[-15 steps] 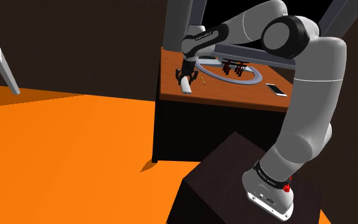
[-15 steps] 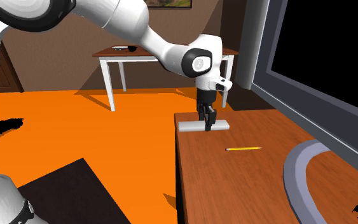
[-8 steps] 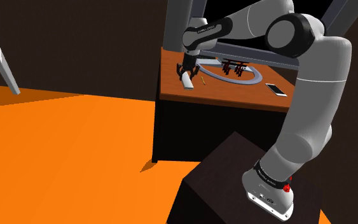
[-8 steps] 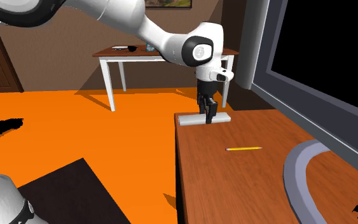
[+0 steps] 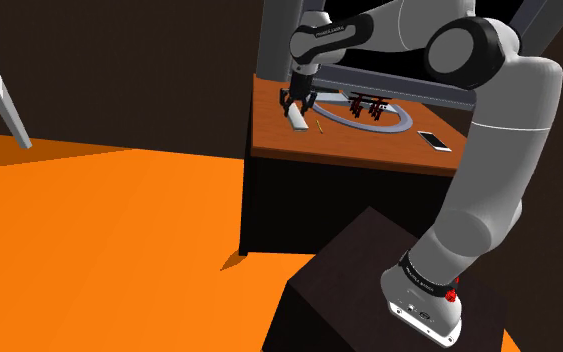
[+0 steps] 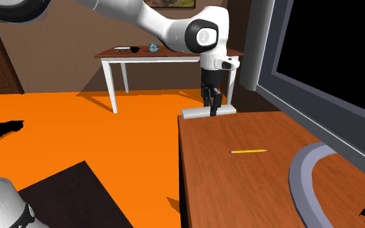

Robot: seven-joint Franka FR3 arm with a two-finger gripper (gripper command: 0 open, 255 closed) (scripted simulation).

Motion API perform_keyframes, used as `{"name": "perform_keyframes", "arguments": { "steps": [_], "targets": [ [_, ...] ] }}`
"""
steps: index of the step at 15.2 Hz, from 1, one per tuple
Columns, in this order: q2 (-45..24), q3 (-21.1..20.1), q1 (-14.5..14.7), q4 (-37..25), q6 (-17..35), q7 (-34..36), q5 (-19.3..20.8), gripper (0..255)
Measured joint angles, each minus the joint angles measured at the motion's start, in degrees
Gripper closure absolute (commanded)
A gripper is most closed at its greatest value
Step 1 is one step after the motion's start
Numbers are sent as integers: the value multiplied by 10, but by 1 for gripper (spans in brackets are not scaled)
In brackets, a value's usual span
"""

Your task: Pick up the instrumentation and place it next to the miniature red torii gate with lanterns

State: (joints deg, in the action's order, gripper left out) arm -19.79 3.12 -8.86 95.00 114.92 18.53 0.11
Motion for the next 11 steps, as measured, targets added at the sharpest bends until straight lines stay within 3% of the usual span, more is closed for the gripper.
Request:
{"name": "perform_keyframes", "arguments": {
  "steps": [11],
  "targets": [
    [16, 1, -1, -62, -78, -2, 1, 255]
  ]
}}
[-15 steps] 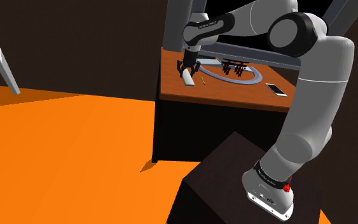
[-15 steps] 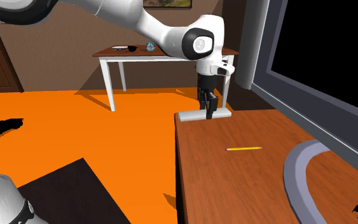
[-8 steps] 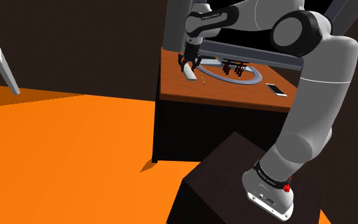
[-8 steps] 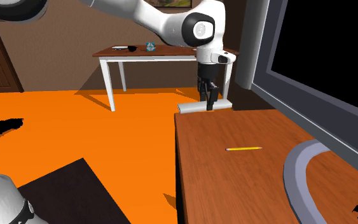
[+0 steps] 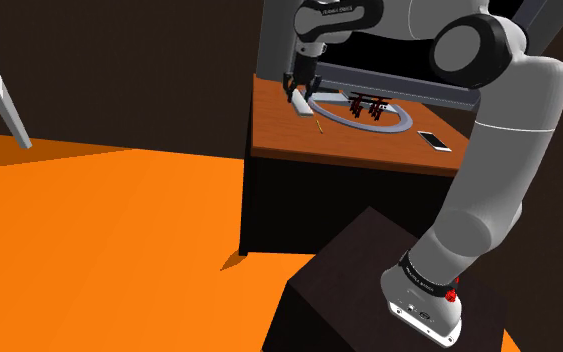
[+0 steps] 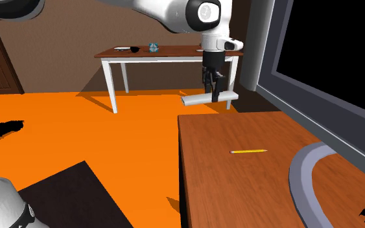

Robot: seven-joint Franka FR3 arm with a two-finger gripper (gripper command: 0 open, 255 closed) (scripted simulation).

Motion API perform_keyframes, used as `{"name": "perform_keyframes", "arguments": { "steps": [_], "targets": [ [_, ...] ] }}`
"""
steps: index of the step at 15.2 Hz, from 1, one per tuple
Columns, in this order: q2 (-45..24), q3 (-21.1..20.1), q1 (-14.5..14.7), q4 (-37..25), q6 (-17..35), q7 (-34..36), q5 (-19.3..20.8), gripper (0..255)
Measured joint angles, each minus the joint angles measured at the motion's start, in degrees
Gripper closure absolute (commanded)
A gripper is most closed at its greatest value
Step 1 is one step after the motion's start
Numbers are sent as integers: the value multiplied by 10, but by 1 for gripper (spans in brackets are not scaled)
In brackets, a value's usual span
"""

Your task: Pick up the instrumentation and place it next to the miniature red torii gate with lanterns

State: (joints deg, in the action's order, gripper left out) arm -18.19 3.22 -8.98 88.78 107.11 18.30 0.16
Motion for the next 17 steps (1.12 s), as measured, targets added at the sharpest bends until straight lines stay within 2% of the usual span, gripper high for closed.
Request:
{"name": "perform_keyframes", "arguments": {
  "steps": [15, 17],
  "targets": [
    [-4, 0, 0, -121, -117, -1, 0, 255],
    [4, 4, -9, -113, -117, -14, -1, 255]
  ]
}}
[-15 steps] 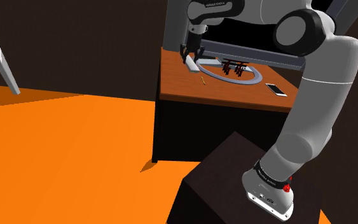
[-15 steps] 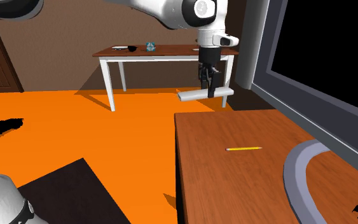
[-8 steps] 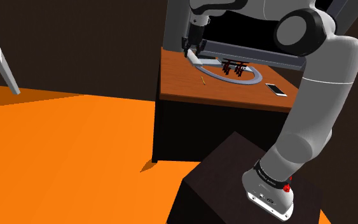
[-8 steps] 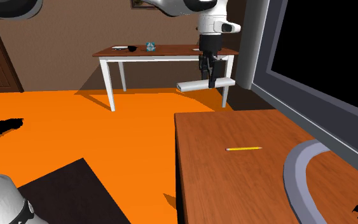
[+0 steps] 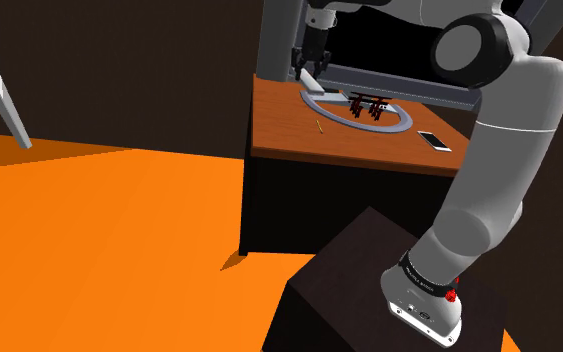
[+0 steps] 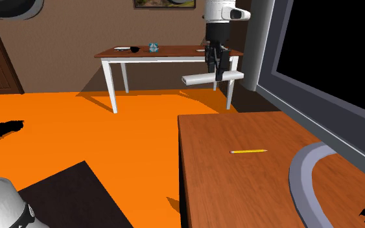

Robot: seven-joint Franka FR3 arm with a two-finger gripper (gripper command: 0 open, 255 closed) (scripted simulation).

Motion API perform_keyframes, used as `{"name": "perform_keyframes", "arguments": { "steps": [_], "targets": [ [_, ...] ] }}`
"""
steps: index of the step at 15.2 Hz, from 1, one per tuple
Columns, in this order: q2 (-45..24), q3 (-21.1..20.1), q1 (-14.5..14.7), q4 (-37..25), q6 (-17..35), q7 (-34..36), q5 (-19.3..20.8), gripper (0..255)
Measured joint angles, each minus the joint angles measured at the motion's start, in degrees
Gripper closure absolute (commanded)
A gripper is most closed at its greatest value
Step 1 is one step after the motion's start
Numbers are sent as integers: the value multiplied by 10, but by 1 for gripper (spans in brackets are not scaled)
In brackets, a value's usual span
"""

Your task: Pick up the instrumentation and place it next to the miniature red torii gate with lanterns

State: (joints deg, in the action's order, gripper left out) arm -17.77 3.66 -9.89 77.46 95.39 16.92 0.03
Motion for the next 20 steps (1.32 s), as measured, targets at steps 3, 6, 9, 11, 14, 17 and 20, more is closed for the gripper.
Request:
{"name": "perform_keyframes", "arguments": {
  "steps": [3, 6, 9, 11, 14, 17, 20],
  "targets": [
    [27, 12, -21, 34, 7, -33, -1, 255],
    [46, 24, -42, 65, 20, -66, -3, 255],
    [60, 39, -66, 85, 27, -106, -5, 255],
    [61, 48, -80, 83, 23, -129, -7, 255],
    [67, 62, -102, 98, 32, -165, -9, 255],
    [66, 79, -128, 94, 30, -208, -13, 255],
    [59, 94, -152, 86, 29, -246, -17, 255]
  ]
}}
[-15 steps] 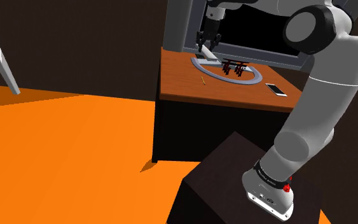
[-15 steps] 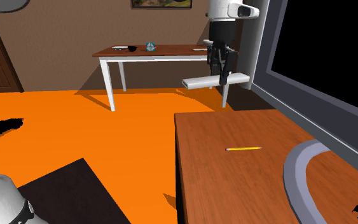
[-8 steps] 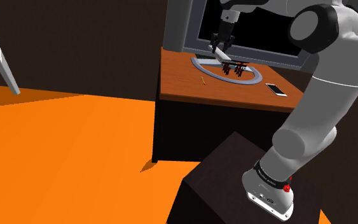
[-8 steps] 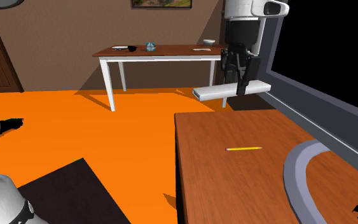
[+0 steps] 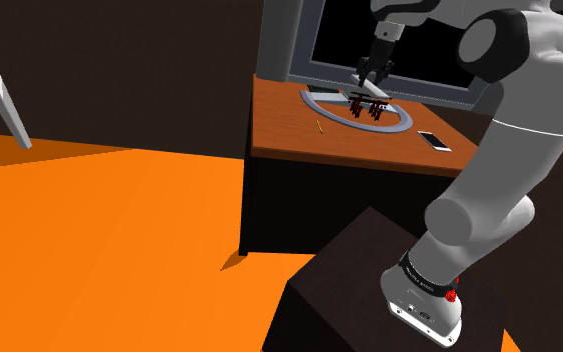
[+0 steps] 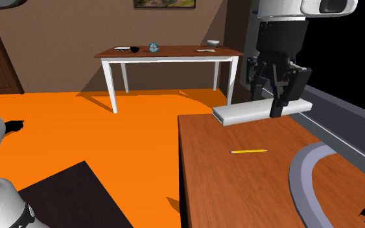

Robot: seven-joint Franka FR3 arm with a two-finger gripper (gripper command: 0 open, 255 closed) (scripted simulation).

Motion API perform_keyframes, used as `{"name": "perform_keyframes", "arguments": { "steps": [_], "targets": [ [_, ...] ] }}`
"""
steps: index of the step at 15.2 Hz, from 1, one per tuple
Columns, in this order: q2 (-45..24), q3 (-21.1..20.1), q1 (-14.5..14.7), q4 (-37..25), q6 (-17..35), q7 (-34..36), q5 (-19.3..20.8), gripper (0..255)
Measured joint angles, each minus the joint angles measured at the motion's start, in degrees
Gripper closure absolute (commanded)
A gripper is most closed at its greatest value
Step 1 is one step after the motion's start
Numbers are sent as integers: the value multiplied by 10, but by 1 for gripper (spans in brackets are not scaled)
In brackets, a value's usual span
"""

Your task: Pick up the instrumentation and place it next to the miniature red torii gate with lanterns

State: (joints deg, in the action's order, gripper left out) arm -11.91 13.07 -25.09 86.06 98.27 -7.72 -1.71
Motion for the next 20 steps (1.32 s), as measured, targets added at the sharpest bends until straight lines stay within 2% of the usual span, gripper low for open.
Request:
{"name": "perform_keyframes", "arguments": {
  "steps": [7, 12, 18, 20],
  "targets": [
    [-36, 31, -60, -47, -13, -90, -17, 255],
    [-81, 48, -108, -110, -43, -154, -38, 255],
    [-155, 63, -177, -220, -110, -226, -67, 255],
    [-204, 66, -210, -298, -156, -248, -83, 255]
  ]
}}
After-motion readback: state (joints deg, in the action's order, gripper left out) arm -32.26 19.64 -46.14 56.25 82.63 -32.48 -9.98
